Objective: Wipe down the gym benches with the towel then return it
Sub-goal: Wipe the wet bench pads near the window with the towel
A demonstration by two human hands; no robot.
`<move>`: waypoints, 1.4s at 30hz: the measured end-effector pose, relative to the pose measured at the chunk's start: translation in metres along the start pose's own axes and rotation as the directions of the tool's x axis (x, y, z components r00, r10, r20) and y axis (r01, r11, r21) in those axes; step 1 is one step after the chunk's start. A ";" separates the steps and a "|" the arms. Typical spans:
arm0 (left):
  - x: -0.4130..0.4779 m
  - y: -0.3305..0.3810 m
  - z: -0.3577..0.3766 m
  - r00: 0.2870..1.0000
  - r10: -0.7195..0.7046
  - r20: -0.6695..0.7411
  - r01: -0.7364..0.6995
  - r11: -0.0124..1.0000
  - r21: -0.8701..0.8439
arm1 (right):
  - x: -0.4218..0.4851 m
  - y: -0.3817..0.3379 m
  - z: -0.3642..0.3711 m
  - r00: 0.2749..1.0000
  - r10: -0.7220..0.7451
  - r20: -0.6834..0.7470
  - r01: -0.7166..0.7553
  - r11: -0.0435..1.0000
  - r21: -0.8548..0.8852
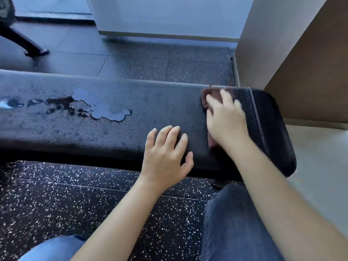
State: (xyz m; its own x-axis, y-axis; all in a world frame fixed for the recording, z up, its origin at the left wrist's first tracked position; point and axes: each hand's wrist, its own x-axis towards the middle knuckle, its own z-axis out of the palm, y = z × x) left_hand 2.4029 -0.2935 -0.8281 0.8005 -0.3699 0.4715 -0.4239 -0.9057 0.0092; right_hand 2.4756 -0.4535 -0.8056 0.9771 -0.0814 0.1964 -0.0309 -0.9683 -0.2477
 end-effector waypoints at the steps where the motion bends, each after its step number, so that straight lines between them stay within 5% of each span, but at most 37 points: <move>1: -0.001 -0.006 0.001 1.000 0.006 0.002 -0.006 1.000 -0.001 | -0.031 -0.003 -0.002 0.998 -0.031 -0.049 0.032 0.999 0.014; 5: -0.001 -0.014 0.005 1.000 0.029 0.003 -0.029 0.999 -0.031 | -0.081 -0.012 0.000 0.992 -0.048 -0.115 0.051 0.998 0.027; 13: 0.001 -0.014 0.008 1.000 -0.004 -0.029 0.001 0.994 -0.106 | 0.081 -0.010 0.005 0.984 0.130 0.121 -0.125 0.991 -0.054; 21: 0.002 -0.014 0.010 0.999 -0.005 -0.032 0.001 0.993 -0.121 | -0.082 -0.034 0.002 0.992 -0.003 -0.123 -0.004 0.998 -0.055; 30: 0.000 -0.014 0.010 1.000 -0.022 -0.016 0.019 0.989 -0.145 | 0.073 -0.038 0.009 0.984 0.118 0.136 -0.108 0.991 -0.077; 38: 0.000 -0.015 0.008 0.999 -0.032 0.004 0.033 0.986 -0.162 | -0.090 -0.039 0.000 0.995 -0.060 -0.076 0.059 0.998 -0.023; 42: 0.001 -0.015 0.005 0.998 -0.044 0.050 0.052 0.981 -0.188 | -0.036 -0.038 0.005 0.995 -0.094 -0.026 0.092 0.994 -0.053</move>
State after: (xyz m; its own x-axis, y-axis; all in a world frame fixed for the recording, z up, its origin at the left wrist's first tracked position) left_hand 2.4123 -0.2811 -0.8325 0.8386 -0.3400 0.4256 -0.4536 -0.8685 0.1999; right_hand 2.4422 -0.4127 -0.8080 0.9700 0.0038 0.2430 0.0484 -0.9828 -0.1779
